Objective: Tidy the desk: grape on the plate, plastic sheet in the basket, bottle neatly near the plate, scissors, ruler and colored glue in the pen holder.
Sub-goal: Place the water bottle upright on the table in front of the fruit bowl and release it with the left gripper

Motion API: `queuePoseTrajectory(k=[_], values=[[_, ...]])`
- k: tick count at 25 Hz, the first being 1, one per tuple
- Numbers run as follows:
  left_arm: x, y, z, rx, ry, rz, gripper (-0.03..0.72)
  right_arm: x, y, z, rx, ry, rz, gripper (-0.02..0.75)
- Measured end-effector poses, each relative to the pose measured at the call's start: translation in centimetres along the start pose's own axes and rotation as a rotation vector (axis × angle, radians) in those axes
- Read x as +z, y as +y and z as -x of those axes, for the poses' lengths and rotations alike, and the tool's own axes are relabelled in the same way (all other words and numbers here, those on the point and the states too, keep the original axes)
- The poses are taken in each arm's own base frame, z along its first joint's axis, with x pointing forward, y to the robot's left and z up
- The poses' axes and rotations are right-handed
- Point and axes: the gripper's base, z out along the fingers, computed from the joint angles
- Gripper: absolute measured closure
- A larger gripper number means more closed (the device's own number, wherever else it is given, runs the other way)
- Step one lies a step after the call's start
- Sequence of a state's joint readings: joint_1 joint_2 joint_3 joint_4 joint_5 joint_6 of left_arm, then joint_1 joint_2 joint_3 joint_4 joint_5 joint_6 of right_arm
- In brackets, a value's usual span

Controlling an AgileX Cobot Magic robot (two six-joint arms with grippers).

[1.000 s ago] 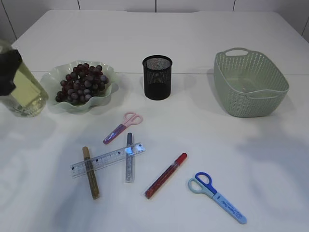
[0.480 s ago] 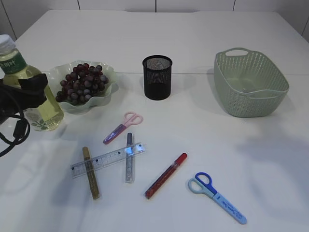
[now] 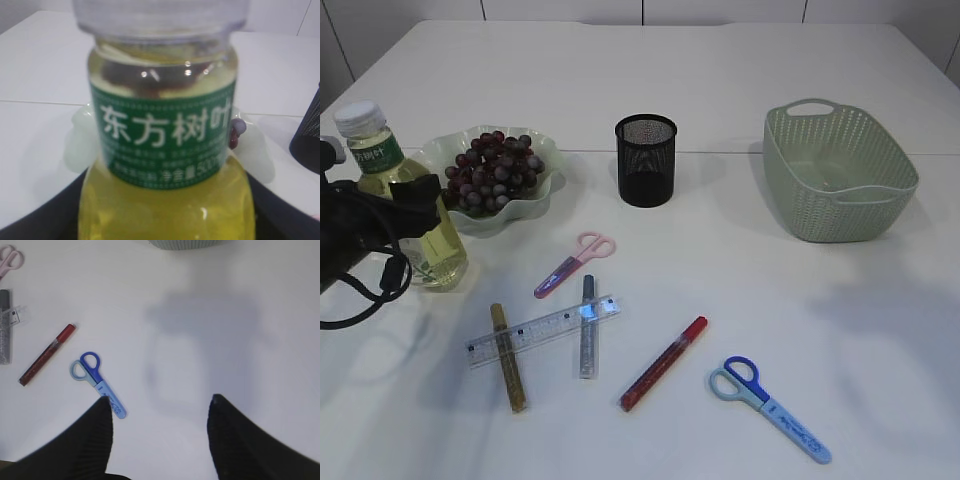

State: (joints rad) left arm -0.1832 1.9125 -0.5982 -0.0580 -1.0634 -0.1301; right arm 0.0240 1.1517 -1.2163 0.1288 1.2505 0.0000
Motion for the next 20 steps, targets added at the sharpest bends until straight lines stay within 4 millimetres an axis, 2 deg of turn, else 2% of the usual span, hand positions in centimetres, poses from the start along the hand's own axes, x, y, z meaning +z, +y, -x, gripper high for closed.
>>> queuePoseTrajectory(k=[8,20], values=[[0.4,0.2,-1.4,0.002,0.034,0.006,0.211,0.0,0.0,0.0,0.0,0.0,0.0,0.263],[0.6,0.2,-1.7,0.003,0.017,0.004,0.211,0.0,0.0,0.0,0.0,0.0,0.0,0.263]])
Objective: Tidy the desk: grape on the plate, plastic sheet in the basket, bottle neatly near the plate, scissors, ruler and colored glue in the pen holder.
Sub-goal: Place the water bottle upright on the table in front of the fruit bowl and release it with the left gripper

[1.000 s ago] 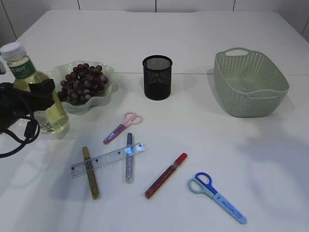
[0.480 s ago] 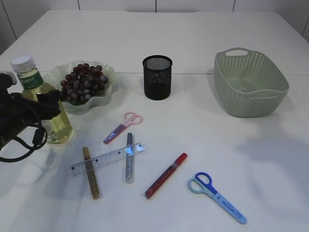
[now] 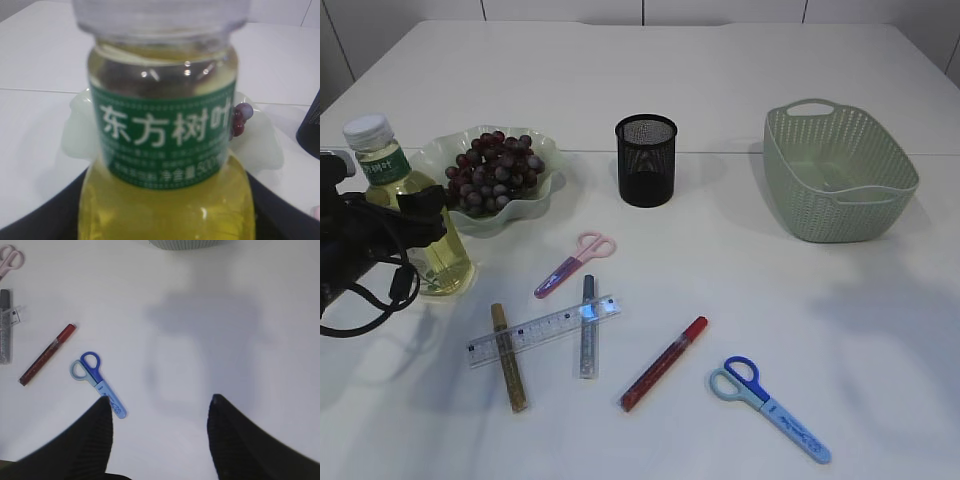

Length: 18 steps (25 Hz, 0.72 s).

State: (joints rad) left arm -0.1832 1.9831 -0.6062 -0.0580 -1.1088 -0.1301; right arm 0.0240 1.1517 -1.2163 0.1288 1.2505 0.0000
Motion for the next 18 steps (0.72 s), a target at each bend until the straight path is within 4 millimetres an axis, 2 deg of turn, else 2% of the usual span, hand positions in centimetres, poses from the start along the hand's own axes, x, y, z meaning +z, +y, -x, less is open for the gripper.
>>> queuePoseTrajectory(k=[18], values=[[-0.15,-0.69,0.38,0.098,0.016,-0.067,0.211,0.0,0.0,0.0,0.0,0.0,0.0,0.265]])
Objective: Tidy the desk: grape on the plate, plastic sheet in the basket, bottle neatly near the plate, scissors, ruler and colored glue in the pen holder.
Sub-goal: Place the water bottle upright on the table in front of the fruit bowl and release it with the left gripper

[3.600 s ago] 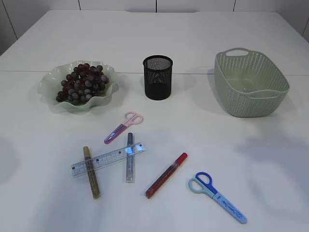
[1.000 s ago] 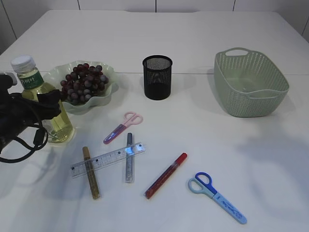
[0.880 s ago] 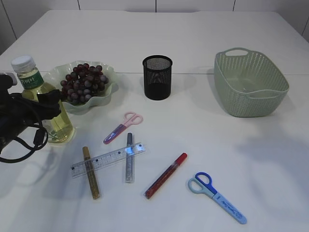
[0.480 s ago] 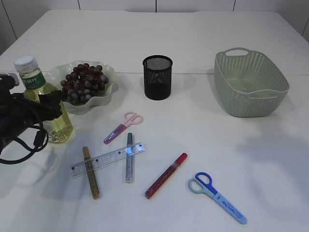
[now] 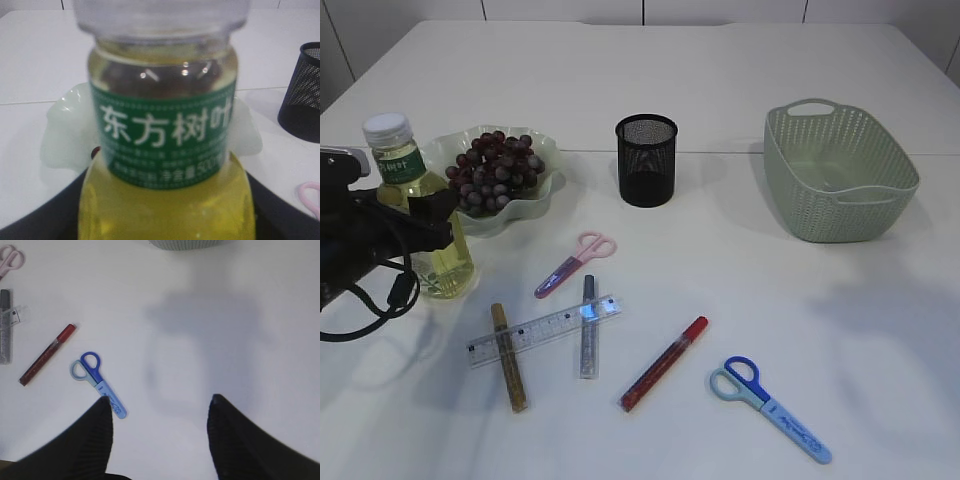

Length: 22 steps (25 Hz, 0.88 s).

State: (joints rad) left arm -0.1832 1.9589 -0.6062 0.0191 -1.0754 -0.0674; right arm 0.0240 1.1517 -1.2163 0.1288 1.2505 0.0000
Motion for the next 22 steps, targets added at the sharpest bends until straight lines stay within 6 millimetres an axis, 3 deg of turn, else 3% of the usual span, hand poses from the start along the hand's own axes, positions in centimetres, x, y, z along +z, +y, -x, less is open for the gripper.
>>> queuePoseTrajectory(k=[16,22], values=[[0.0,0.0,-0.03,0.016,0.004,0.0,0.21,0.0,0.03,0.0,0.001,0.0,0.003,0.265],[0.0,0.15,-0.02,0.007,0.003,0.017,0.178,0.0,0.05,0.0,0.002,0.0,0.005,0.266]])
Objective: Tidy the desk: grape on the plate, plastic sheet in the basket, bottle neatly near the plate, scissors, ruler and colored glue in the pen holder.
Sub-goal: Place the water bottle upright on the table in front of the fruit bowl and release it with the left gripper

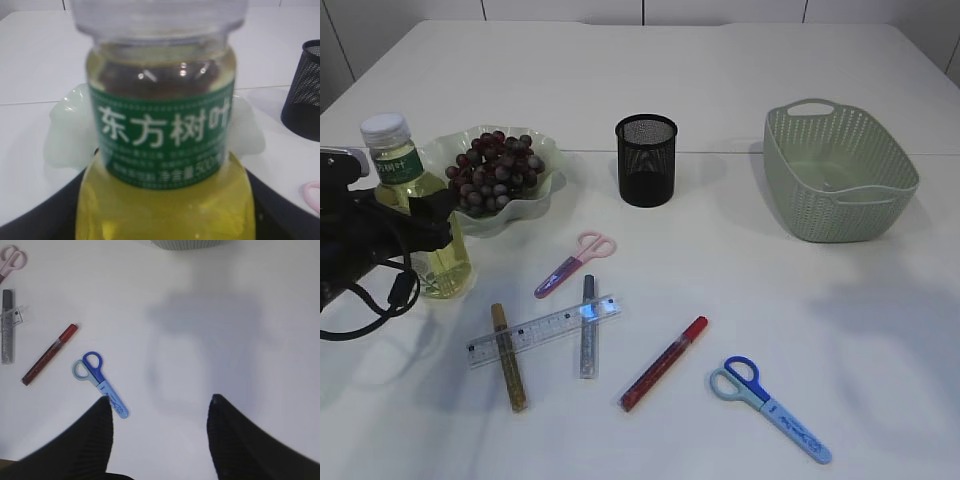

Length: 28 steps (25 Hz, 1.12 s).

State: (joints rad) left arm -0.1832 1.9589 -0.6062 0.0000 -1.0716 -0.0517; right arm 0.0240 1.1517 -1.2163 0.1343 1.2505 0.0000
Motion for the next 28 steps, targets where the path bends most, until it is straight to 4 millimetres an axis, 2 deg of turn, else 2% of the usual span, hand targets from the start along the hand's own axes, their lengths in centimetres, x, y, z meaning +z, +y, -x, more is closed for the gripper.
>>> queuePoseTrajectory(k=[17,20,23,28], values=[[0.0,0.5,0.0,-0.023,-0.002,0.047,0.155,0.0,0.0,0.0,0.001,0.0,0.002,0.266],[0.0,0.4,0.2,-0.02,-0.015,0.043,0.109,0.0,0.0,0.0,0.001,0.0,0.002,0.266],[0.4,0.4,1.6,-0.019,-0.091,0.037,0.044,0.0,0.0,0.0,0.001,0.0,0.004,0.266],[1.0,0.3,2.4,-0.02,-0.121,0.035,0.02,0.0,0.0,0.0,0.001,0.0,0.004,0.266]])
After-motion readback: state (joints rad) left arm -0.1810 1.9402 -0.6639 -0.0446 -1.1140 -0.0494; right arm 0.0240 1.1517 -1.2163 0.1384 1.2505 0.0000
